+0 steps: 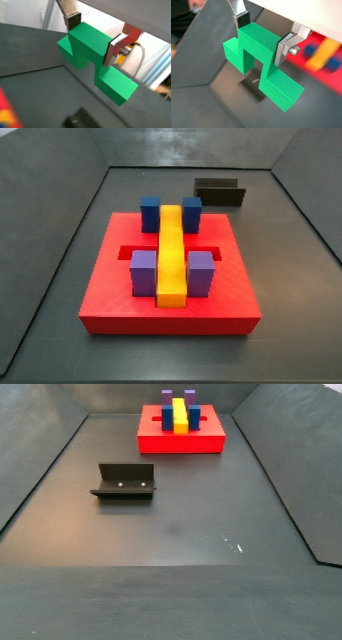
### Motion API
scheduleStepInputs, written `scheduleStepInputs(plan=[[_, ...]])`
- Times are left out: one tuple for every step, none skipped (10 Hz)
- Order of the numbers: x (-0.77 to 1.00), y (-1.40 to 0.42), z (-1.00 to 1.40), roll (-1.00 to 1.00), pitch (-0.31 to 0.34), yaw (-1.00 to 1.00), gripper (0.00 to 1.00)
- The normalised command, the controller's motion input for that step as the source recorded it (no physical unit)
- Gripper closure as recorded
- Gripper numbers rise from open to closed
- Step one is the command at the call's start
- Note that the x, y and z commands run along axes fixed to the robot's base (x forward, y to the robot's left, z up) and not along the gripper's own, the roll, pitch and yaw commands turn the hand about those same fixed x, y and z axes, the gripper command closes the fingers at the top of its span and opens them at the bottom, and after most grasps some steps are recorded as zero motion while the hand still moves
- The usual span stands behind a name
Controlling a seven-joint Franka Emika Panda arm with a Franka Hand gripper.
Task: Pick up the green object. Move up. Place the green object on the fixture. Regrasp the green object. Move to above the board. Insert the green object.
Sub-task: Move to above the board.
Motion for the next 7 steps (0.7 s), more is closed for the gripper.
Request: scheduleStepInputs(plan=[[-1.06, -1.40, 0.24, -1.00, 0.098, -0.06, 1.00], [-1.07, -1.40, 0.25, -1.00, 0.097, -0.05, 1.00], [-0.60, -0.75, 0.13, -1.00, 0.093, -0.05, 1.00], [-0.26, -0.26, 0.03, -1.00, 0.087, -0.04, 1.00], [-0.13, -0.12, 0.02, -1.00, 0.084, -0.03, 1.00], [-0.11, -0.07, 0.02, -0.83, 0.048, -0.02, 1.00], [-0.10, -0.04, 0.01, -0.67, 0.014, -0.01, 1.00]])
